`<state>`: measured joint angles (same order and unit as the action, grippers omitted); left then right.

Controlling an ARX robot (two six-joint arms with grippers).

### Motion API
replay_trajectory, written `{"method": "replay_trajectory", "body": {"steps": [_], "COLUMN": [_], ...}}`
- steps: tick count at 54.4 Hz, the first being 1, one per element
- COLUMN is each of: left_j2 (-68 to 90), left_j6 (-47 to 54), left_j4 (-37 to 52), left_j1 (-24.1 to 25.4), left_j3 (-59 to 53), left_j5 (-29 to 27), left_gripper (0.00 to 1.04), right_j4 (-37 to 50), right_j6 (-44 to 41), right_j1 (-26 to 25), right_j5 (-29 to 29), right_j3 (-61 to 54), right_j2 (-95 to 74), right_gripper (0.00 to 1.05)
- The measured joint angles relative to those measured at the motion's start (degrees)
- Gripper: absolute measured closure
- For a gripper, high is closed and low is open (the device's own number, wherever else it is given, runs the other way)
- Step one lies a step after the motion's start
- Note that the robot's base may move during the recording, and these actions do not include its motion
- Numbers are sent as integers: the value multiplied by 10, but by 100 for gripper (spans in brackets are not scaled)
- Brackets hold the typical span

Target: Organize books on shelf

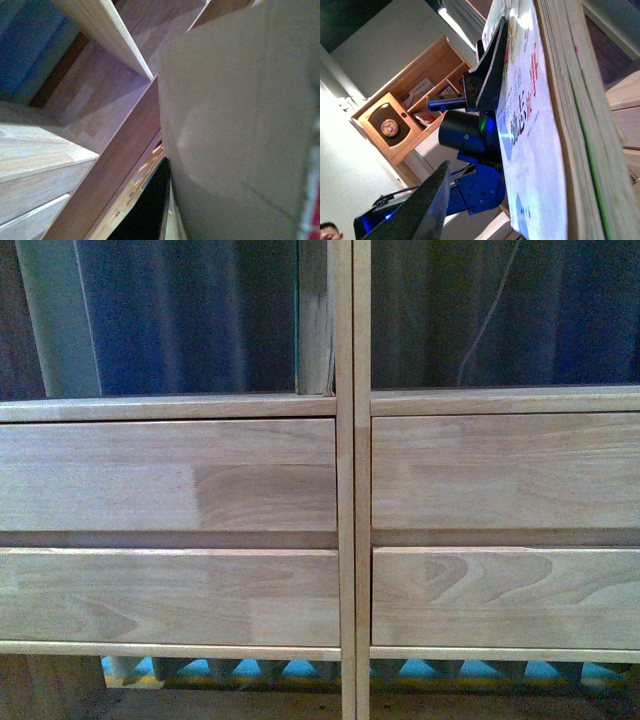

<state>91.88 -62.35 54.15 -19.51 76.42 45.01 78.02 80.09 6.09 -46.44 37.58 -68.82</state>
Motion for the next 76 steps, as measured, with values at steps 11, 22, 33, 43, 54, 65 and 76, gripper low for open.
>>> {"method": "replay_trajectory", "body": {"steps": [11,22,33,43,54,65,76], "left_j2": [-27,-41,2,90,176,270,378], "left_j6": [39,199,461,622,688,727,739], "left_j4": [-33,-130,-158,-151,-181,-236,-314], "left_j1": [50,105,133,133,130,117,107], "left_j3": [-14,-16,11,108,225,375,555], "left_j5": [-46,-160,-266,-288,-299,-306,-324], "left_gripper": [88,88,88,88,88,88,88], "right_j4": [19,18,-313,-421,-401,-401,-401], "right_j6": [10,9,-257,-520,-554,-558,-559], "right_j1": [-23,-55,-271,-382,-409,-410,-410], "right_j5": [-15,-57,-162,-170,-175,-175,-175], "right_j3": [-14,-30,-86,-128,-147,-148,-148], "right_j2": [4,18,206,313,355,355,355], "right_gripper": [13,7,7,7,7,7,7]}}
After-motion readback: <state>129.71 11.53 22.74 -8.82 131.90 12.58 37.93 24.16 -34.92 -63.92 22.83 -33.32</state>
